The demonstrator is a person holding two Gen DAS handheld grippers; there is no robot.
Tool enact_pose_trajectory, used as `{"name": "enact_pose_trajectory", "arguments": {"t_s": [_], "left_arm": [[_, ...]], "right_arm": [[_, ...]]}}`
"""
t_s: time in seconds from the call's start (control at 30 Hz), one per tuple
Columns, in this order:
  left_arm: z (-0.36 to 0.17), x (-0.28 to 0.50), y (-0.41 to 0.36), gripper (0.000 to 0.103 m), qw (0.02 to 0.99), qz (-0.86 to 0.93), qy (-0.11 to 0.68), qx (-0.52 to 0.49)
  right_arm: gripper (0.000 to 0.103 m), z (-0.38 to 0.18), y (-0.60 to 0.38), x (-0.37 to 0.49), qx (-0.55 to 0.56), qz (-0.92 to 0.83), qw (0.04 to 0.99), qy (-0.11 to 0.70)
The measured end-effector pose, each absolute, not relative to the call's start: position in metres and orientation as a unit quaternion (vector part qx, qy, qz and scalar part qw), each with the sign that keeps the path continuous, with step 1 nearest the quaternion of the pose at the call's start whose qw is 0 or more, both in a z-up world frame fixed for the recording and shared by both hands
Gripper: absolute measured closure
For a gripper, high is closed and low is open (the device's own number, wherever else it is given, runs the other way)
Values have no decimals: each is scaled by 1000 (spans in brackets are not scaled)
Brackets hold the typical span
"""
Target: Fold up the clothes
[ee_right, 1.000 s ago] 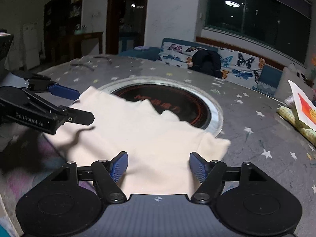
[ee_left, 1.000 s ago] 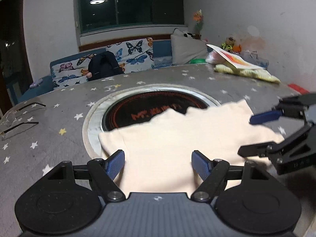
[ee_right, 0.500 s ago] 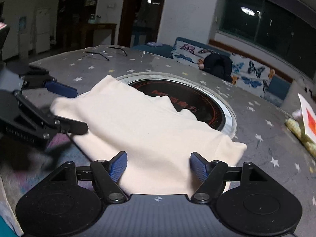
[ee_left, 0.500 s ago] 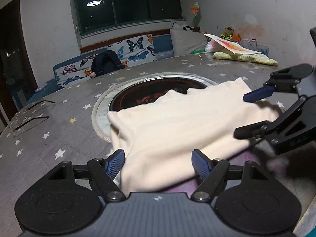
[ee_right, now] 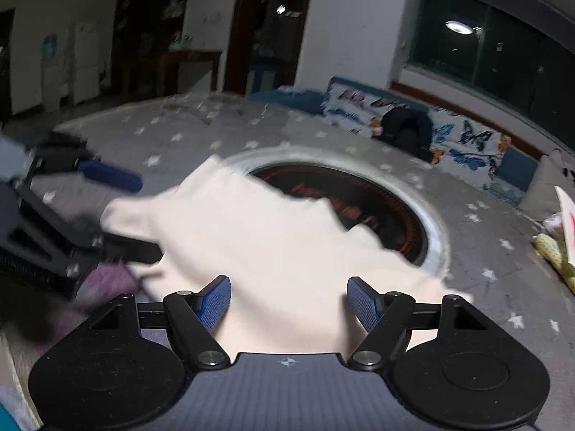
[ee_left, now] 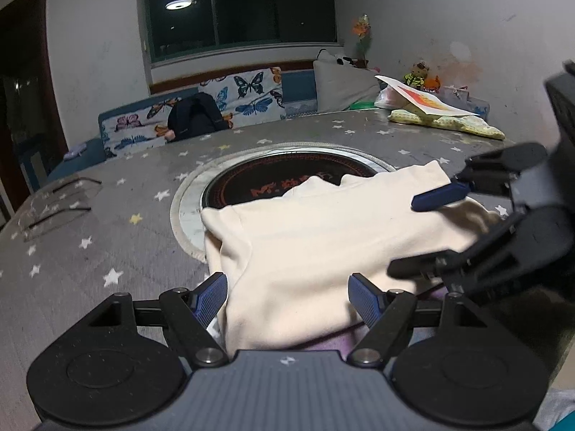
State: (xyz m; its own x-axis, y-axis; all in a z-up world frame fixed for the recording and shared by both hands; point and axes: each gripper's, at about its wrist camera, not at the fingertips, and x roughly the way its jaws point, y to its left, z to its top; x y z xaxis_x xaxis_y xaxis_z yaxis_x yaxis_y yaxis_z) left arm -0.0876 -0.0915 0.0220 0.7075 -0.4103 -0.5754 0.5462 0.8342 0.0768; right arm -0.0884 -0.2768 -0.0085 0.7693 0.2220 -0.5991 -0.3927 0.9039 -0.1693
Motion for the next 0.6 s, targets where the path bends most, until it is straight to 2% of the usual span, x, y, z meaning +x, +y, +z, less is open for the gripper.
{"name": "enact_pose_trajectory", "arguments": {"t_s": [0.17,0.27,0.43,0.6], "left_arm": [[28,-84,-87,15,920,-261,276,91],[34,-83,-90,0,925,-261,261,85],[39,-76,-96,0,927,-267,256,68],[36,-66,-98,0,929,-252,268,48]], "right_arm": [[27,-4,-279,-99,-136,177,933,281],[23,-5,-284,-93,-120,166,938,279],[18,-16,-286,-86,-110,160,938,286],[3,-17,-286,-84,-105,162,937,292]]}}
